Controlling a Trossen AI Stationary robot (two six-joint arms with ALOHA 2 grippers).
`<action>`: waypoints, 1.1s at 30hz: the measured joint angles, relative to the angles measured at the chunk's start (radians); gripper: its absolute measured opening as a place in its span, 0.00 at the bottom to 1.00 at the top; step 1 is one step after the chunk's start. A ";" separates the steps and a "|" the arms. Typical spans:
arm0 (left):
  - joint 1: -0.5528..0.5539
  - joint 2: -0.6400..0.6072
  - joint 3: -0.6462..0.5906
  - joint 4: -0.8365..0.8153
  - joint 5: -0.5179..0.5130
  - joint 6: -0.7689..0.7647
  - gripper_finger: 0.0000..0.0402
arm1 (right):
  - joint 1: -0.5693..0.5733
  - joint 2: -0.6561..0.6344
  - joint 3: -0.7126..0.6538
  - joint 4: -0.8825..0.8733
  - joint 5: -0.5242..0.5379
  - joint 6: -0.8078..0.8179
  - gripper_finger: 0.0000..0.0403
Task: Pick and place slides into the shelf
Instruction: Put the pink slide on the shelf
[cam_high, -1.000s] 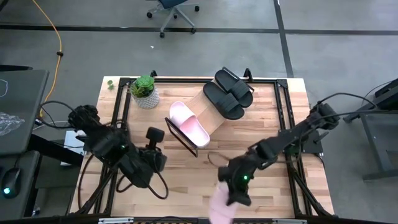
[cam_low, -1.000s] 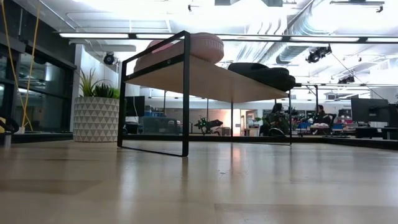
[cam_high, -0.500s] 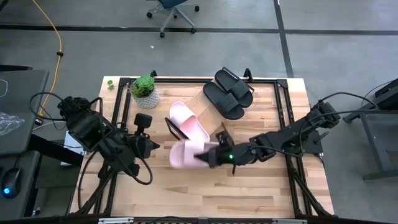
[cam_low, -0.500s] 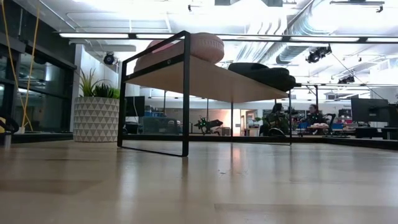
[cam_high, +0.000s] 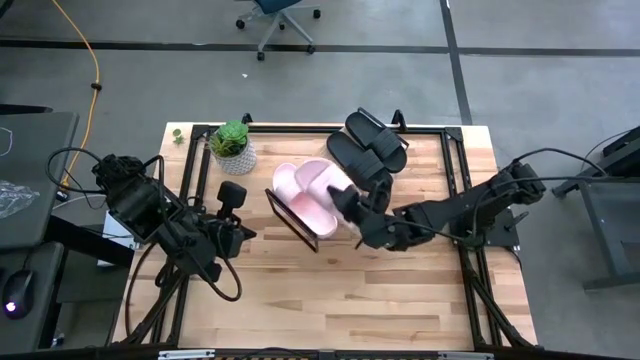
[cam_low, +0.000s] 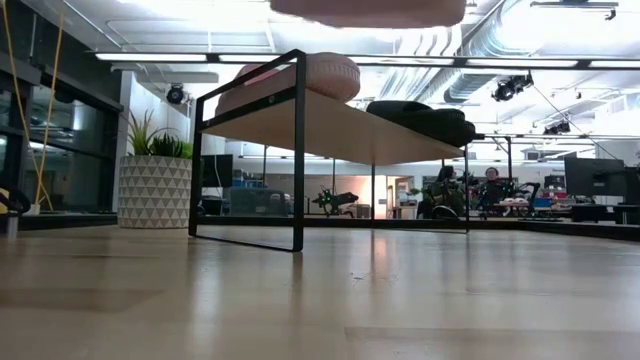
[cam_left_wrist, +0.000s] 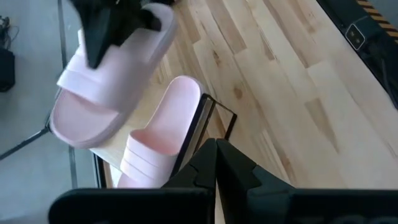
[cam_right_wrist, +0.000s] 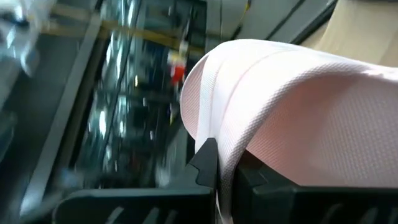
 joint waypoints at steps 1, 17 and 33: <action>0.000 0.000 0.000 0.000 0.000 0.005 0.00 | -0.011 0.006 0.000 -0.005 0.024 0.023 0.00; 0.000 0.001 0.000 0.000 0.011 0.007 0.00 | -0.146 0.127 0.000 -0.019 0.041 0.171 0.00; 0.000 0.001 0.000 0.000 -0.001 0.009 0.00 | -0.206 0.122 0.000 -0.061 0.037 0.178 0.00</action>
